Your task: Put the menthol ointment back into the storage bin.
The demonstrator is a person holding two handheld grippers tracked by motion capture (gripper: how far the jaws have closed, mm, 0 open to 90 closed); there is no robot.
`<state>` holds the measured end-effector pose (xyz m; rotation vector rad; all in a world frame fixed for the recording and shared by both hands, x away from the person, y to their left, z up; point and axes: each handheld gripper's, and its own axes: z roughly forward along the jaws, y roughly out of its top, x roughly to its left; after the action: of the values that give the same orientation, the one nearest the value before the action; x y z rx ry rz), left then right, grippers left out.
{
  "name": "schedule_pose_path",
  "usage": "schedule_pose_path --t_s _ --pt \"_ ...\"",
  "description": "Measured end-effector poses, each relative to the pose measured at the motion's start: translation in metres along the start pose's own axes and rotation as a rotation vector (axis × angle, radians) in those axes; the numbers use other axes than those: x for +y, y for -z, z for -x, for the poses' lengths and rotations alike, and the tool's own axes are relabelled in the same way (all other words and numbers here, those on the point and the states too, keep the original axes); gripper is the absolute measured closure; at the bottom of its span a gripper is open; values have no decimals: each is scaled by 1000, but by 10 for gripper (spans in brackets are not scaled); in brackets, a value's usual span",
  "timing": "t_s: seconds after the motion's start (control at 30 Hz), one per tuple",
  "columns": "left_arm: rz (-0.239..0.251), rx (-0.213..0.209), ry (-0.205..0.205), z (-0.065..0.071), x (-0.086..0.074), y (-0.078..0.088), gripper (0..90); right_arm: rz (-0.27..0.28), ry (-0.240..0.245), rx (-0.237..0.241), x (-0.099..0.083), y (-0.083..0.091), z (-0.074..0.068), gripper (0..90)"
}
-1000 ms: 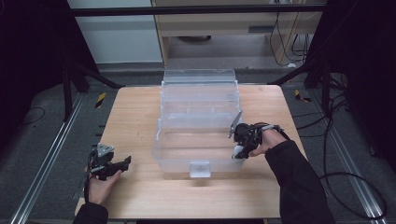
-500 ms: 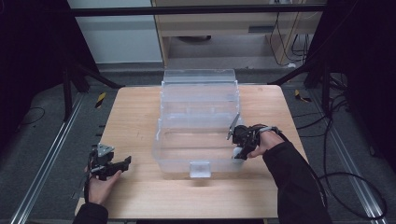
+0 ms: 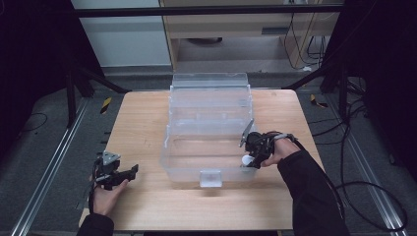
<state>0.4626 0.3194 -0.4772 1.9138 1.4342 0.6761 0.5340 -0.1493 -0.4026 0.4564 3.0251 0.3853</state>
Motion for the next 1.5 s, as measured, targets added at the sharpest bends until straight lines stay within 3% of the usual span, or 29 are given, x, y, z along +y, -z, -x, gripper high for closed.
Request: schedule_pose_path --t_s 0.2,0.37,0.4,0.43,0.47,0.5,0.6,0.67,0.73,0.77,0.87,0.93,1.1,1.23,1.33,1.5 --pt "4 1 3 0 0 1 248 9 -2 -3 0 2 0 496" --pt "7 -4 5 0 1 2 248 50 -40 -34 -3 13 -3 466" --pt "10 -4 4 0 1 2 248 87 -66 -60 -5 19 -3 423" --pt "10 -4 4 0 1 2 249 87 -66 -60 -5 19 -3 423" --pt "14 -6 7 0 1 3 249 138 -97 -89 -9 26 -5 383" --pt "14 -6 7 0 1 3 251 138 -97 -89 -9 26 -5 383" --pt "15 -7 8 0 1 3 255 228 -134 -124 -17 36 -7 342" --pt "12 -7 7 1 1 3 256 249 -141 -140 -20 38 -7 325" --pt "14 -8 7 1 1 3 262 323 -195 -171 -26 44 -8 297" --pt "15 -8 6 1 1 3 262 323 -195 -171 -26 44 -8 297" --pt "22 -10 8 1 2 5 277 431 -239 -197 -35 50 -11 279" --pt "25 -13 9 1 2 5 292 470 -265 -224 -39 53 -13 258" --pt "29 -26 8 2 2 6 354 547 -354 -303 -53 53 -17 222" --pt "33 -33 12 2 2 8 404 646 -410 -331 -69 51 -21 202" --pt "30 -31 13 2 2 7 404 691 -426 -358 -83 50 -23 188" --pt "30 -25 16 2 2 7 369 741 -495 -384 -107 41 -22 165"
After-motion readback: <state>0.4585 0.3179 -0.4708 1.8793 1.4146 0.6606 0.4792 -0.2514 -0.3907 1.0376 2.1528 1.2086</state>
